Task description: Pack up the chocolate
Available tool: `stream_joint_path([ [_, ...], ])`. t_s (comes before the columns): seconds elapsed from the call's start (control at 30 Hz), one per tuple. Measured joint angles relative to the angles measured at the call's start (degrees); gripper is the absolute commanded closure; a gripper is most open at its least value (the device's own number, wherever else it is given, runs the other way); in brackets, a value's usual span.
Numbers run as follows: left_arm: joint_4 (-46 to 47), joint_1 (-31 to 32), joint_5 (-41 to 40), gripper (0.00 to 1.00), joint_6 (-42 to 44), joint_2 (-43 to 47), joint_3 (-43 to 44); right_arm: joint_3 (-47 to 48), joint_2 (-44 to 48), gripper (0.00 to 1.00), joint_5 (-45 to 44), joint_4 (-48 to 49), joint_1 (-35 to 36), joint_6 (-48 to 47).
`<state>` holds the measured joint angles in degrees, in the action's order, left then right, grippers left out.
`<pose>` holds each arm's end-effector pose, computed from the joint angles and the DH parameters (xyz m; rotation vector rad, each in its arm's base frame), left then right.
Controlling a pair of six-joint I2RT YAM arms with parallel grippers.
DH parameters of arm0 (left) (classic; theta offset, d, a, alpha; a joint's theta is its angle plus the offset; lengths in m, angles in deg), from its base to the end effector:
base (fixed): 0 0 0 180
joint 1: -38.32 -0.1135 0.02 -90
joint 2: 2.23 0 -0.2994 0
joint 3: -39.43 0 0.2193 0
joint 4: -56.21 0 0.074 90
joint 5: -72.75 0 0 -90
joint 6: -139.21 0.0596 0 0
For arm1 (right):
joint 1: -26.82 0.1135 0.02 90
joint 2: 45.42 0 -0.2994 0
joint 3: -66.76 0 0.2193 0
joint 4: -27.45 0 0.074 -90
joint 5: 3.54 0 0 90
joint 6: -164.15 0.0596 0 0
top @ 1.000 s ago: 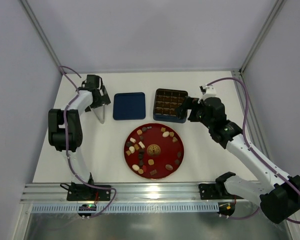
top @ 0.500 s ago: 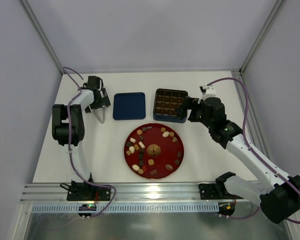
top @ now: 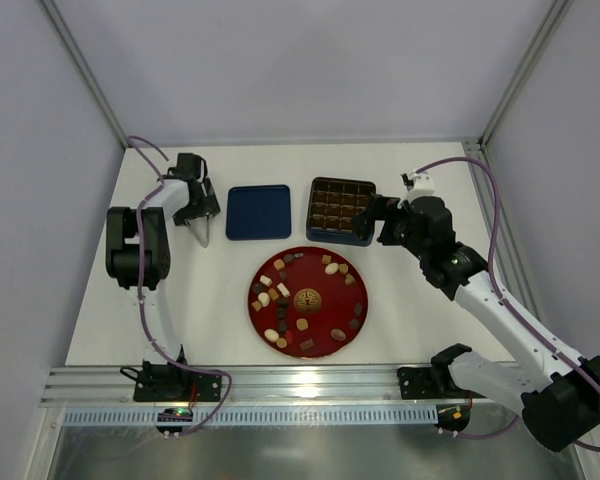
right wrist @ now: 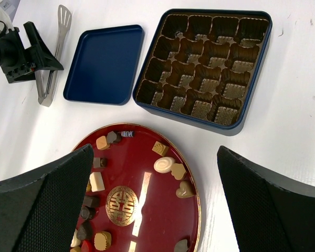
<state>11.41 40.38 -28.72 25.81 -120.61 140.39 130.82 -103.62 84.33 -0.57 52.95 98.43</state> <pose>0.4334 -0.0037 0.1941 -0.5499 2.5665 0.1141 0.1842 0.0879 0.3400 -0.0073 1.9967 0.5382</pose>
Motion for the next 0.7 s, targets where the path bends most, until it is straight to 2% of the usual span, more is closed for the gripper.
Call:
stream_joint_path([
  [0.07, 0.0, 0.0, 0.15, 0.25, -0.13, 0.0, 0.0, 0.0, 0.11, 0.0, 0.0, 0.0, 0.0, 0.02],
  [0.27, -0.04, 0.0, 0.48, 0.45, -0.37, 0.0, 0.0, 0.0, 0.22, 0.0, 0.02, -0.17, 0.0, 0.09],
  [0.7, -2.64, 0.0, 0.48, 0.51, -1.14, 1.97, 0.11, 0.0, 1.31, 0.0, 0.22, -0.39, 0.0, 0.09],
])
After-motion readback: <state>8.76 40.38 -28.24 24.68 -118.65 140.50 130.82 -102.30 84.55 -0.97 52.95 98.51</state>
